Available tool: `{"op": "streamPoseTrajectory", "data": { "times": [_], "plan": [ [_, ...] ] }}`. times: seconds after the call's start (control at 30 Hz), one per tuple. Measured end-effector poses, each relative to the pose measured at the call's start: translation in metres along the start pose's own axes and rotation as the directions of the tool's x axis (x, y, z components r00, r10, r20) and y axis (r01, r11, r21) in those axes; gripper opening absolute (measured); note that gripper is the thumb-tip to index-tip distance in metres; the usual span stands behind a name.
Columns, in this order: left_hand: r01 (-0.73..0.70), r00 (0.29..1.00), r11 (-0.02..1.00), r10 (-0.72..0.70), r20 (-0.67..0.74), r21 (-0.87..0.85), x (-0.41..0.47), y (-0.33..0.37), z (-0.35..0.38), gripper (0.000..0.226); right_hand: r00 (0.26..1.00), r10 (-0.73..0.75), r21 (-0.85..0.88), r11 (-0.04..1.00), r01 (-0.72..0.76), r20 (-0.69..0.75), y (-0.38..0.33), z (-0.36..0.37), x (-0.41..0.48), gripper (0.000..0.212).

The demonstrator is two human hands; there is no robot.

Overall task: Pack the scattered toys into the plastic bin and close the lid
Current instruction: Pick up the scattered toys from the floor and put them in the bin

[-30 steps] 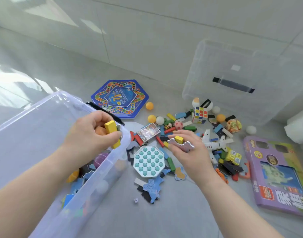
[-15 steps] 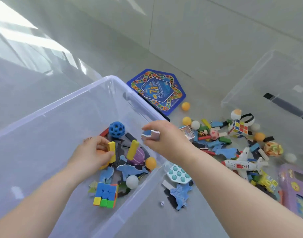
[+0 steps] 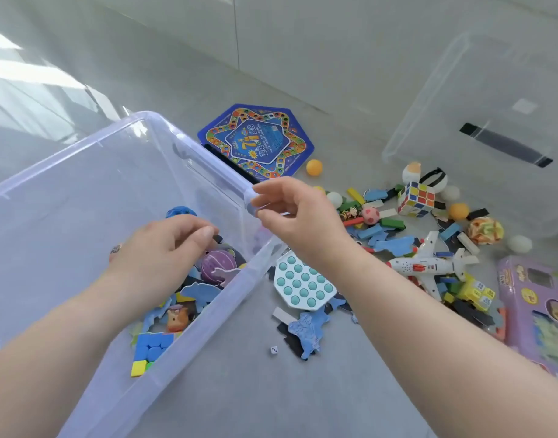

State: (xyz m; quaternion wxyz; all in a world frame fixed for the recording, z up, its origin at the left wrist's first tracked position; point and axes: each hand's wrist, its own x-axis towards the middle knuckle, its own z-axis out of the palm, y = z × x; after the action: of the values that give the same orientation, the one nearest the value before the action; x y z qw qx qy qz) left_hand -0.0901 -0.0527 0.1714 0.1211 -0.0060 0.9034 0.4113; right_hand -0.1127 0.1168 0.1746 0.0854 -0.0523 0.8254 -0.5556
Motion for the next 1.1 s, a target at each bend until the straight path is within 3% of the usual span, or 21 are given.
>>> {"op": "streamPoseTrajectory", "data": {
  "times": [0.1,0.2,0.3,0.33,0.37,0.4,0.47,0.53,0.63,0.7,0.77,0.8,0.87,0.97,1.1],
  "plan": [
    [-0.043,0.999,0.995,0.043,-0.003,0.092,-0.015,0.005,0.002,0.019,0.986,-0.007,0.066,0.998,0.018,-0.165,0.024,-0.018,-0.007,0.022],
    [-0.214,0.977,0.957,0.213,0.027,0.194,-0.024,0.025,0.016,0.018,0.981,0.073,-0.217,0.970,-0.112,-0.180,0.072,-0.035,-0.019,0.021],
    [-0.486,0.851,0.798,0.524,-0.014,0.357,-0.020,0.055,0.040,0.029,0.938,0.330,-0.370,0.862,-0.346,-0.106,0.133,-0.044,-0.038,0.028],
    [-0.579,0.783,0.718,0.621,0.018,0.386,-0.020,0.060,0.054,0.028,0.917,0.390,-0.391,0.834,-0.389,-0.080,0.149,-0.043,-0.044,0.029],
    [-0.629,0.760,0.677,0.638,0.122,0.383,-0.022,0.065,0.071,0.027,0.903,0.426,-0.421,0.811,-0.407,-0.052,0.163,-0.042,-0.050,0.030],
    [-0.633,0.773,0.676,0.582,0.252,0.377,-0.024,0.068,0.090,0.025,0.891,0.453,-0.438,0.795,-0.421,-0.035,0.174,-0.041,-0.055,0.031],
    [-0.457,0.853,0.802,0.271,0.447,0.385,-0.026,0.051,0.132,0.027,0.864,0.501,-0.444,0.765,-0.466,-0.045,0.188,-0.042,-0.062,0.031],
    [-0.304,0.866,0.826,0.031,0.500,0.475,-0.015,0.022,0.162,0.034,0.847,0.525,-0.473,0.727,-0.497,-0.083,0.195,-0.044,-0.072,0.032],
    [-0.129,0.941,0.838,-0.065,0.331,0.531,0.016,-0.013,0.183,0.042,0.878,0.471,-0.582,0.691,-0.428,-0.086,0.198,-0.042,-0.085,0.033],
    [0.080,0.975,0.911,-0.155,0.157,0.405,0.037,-0.019,0.192,0.049,0.912,0.380,-0.644,0.663,-0.383,-0.153,0.198,-0.034,-0.090,0.040],
    [0.247,0.957,0.925,-0.280,0.081,0.287,0.058,-0.017,0.201,0.054,0.927,0.321,-0.685,0.631,-0.363,-0.195,0.200,-0.026,-0.090,0.053],
    [0.298,0.941,0.914,-0.329,0.075,0.275,0.065,-0.015,0.205,0.057,0.911,0.368,-0.649,0.649,-0.397,-0.188,0.198,-0.023,-0.088,0.058],
    [0.328,0.921,0.875,-0.380,0.083,0.356,0.074,-0.016,0.213,0.066,0.856,0.487,-0.511,0.699,-0.501,-0.173,0.203,-0.019,-0.085,0.061],
    [0.294,0.920,0.812,-0.383,0.080,0.505,0.077,-0.019,0.217,0.083,0.837,0.501,-0.461,0.703,-0.542,-0.220,0.210,-0.020,-0.079,0.057],
    [0.375,0.856,0.783,-0.498,0.138,0.496,0.082,-0.029,0.220,0.088,0.808,0.537,-0.450,0.676,-0.584,-0.242,0.213,-0.026,-0.073,0.053]
  ]
}}
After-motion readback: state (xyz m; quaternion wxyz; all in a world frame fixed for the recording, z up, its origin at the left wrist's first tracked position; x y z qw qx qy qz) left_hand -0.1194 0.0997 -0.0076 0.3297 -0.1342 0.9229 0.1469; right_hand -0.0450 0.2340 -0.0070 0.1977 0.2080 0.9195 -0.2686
